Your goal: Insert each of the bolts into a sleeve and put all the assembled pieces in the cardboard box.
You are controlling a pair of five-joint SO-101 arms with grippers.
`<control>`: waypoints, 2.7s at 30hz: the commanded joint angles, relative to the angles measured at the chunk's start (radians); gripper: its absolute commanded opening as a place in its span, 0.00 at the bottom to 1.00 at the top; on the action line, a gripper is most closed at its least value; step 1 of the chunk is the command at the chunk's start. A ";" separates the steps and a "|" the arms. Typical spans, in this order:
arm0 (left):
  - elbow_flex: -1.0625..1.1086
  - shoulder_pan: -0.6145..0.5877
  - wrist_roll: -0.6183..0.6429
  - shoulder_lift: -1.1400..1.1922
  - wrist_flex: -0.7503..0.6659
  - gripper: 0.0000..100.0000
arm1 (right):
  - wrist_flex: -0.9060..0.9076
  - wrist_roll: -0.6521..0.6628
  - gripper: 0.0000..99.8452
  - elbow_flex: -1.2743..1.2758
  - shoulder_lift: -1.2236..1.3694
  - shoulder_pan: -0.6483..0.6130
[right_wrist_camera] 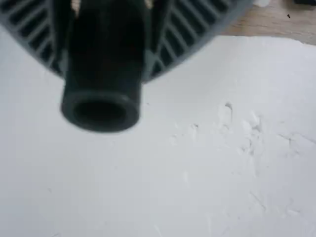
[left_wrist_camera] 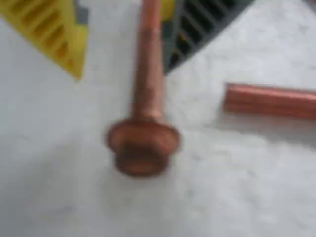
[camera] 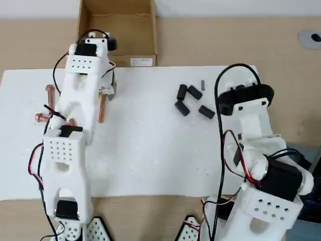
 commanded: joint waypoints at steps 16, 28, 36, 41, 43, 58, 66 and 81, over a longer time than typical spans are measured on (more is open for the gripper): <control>-0.072 -0.023 -0.011 0.067 -0.066 0.12 | -0.018 -0.008 0.01 -0.002 -0.008 0.012; -0.080 -0.026 -0.008 0.179 -0.072 0.03 | -0.018 -0.008 0.01 -0.002 -0.005 0.012; -0.189 -0.017 -0.008 0.179 0.023 0.00 | -0.017 -0.008 0.01 -0.005 -0.010 0.010; -0.425 0.000 -0.008 0.179 0.141 0.00 | -0.014 -0.008 0.01 -0.008 -0.010 0.005; -0.479 0.017 -0.006 0.163 0.140 0.00 | -0.012 -0.008 0.01 -0.008 -0.010 0.005; -0.190 0.201 0.112 -0.415 0.140 0.00 | -0.041 -0.008 0.01 -0.067 -0.171 0.005; 0.173 0.222 0.114 -0.826 0.137 0.00 | -0.103 -0.066 0.01 0.007 -0.263 0.010; 1.123 0.212 0.163 -1.649 -0.247 0.00 | -0.353 -0.359 0.01 0.414 -0.478 -0.271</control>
